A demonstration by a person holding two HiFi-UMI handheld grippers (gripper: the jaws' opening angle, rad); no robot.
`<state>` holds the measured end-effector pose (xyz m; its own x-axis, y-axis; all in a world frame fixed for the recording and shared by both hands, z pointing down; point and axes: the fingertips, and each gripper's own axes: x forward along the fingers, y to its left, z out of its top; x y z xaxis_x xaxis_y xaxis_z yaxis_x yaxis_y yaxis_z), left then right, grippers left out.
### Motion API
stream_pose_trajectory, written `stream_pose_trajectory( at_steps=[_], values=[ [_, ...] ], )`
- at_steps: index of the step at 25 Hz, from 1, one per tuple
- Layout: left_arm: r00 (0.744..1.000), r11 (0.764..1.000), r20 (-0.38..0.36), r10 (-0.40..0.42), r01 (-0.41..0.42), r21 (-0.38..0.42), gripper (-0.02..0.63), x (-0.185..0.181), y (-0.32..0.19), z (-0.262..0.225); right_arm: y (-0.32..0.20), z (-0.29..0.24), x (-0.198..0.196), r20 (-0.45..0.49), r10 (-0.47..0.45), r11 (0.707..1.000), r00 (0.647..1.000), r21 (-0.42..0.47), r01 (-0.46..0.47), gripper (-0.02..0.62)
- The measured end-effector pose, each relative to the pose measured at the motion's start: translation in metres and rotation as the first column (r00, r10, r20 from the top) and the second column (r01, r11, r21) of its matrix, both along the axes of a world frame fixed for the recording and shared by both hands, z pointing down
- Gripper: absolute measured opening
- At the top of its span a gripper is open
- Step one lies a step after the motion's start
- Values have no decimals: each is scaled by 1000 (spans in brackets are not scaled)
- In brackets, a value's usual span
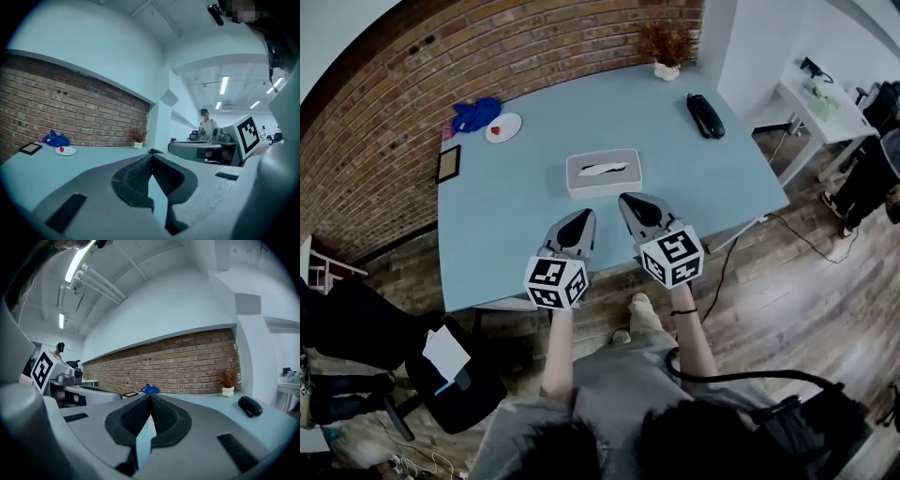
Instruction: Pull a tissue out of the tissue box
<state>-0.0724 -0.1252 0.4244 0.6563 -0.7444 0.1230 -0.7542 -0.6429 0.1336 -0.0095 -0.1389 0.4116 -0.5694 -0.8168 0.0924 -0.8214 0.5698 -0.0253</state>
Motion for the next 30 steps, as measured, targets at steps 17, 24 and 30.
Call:
stream_pose_trajectory(
  at_steps=[17,24,30],
  values=[
    [996,992,-27,-88,86,-91,3,19,-96,27,-107,25,20,-118,-85,995,989,-57,79,0],
    [986,975,-22,-163,158,-155,3,14,-118,50,-130,53,12,-201,-184,979,962,-128,160,0],
    [979,963,-19,-205,198,-180,3,14,-131,60,-143,68,7,-266,-259,961,929,-168,220,0]
  ],
)
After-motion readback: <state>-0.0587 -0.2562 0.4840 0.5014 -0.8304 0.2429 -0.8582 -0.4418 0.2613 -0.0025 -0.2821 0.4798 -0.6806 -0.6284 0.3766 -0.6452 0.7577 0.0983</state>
